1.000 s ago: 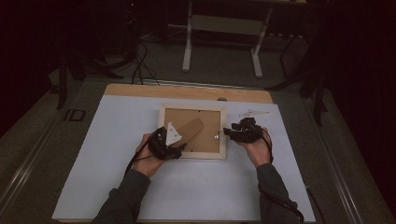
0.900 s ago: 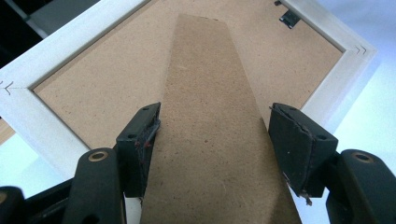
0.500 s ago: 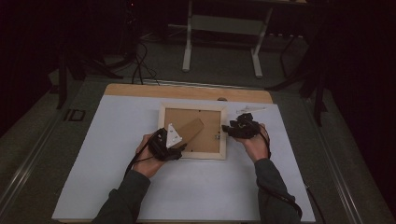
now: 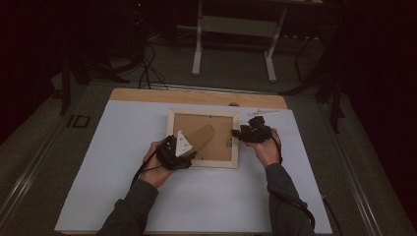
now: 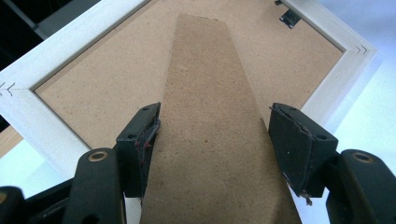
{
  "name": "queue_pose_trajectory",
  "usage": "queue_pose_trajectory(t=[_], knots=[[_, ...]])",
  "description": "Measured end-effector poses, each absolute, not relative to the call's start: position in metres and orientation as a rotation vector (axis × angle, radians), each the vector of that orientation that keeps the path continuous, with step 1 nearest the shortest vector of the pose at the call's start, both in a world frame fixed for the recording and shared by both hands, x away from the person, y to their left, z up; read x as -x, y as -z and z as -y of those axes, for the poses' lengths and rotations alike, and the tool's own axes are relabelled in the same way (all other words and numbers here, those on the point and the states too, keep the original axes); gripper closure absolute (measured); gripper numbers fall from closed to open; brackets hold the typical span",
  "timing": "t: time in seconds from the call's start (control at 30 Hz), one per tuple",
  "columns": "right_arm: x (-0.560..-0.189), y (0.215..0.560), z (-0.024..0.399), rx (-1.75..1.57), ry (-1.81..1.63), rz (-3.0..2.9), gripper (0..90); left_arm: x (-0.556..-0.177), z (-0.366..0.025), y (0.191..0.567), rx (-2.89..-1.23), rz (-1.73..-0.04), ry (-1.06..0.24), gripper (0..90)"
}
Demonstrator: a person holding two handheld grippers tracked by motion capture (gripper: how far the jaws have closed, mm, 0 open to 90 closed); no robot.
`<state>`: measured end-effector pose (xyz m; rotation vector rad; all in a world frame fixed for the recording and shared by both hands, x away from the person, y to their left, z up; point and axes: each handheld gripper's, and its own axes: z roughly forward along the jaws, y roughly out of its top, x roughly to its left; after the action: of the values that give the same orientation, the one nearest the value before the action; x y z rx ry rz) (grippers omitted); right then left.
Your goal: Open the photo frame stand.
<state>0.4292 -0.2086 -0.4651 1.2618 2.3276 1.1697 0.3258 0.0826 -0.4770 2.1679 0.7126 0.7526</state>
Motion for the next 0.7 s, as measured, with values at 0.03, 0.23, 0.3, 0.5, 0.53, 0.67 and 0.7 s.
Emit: queue_pose_trajectory(t=[0.03,0.23,0.3,0.5,0.53,0.67,0.7], knots=[[-0.431,0.466,0.208,-1.267,-1.167,-2.331,48.5,-0.326,-0.083,0.477,-2.168,-0.712,-0.754,38.1],[-0.436,0.47,0.204,-1.292,-1.165,-2.346,47.5,-0.325,-0.082,0.478,-2.169,-0.706,-0.761,38.1],[-0.439,0.471,0.204,-1.309,-1.169,-2.349,47.4,-0.324,-0.083,0.477,-2.171,-0.699,-0.77,38.0],[-0.446,0.474,0.208,-1.361,-1.252,-2.375,47.1,-0.323,-0.083,0.479,-2.154,-0.694,-0.776,38.0],[-0.447,0.474,0.209,-1.371,-1.262,-2.379,47.0,-0.322,-0.083,0.479,-2.154,-0.689,-0.777,38.0],[-0.451,0.476,0.214,-1.426,-1.366,-2.372,48.0,-0.321,-0.083,0.478,-2.147,-0.674,-0.789,38.0],[-0.451,0.476,0.214,-1.432,-1.382,-2.366,48.4,-0.321,-0.083,0.478,-2.147,-0.672,-0.787,38.0]])
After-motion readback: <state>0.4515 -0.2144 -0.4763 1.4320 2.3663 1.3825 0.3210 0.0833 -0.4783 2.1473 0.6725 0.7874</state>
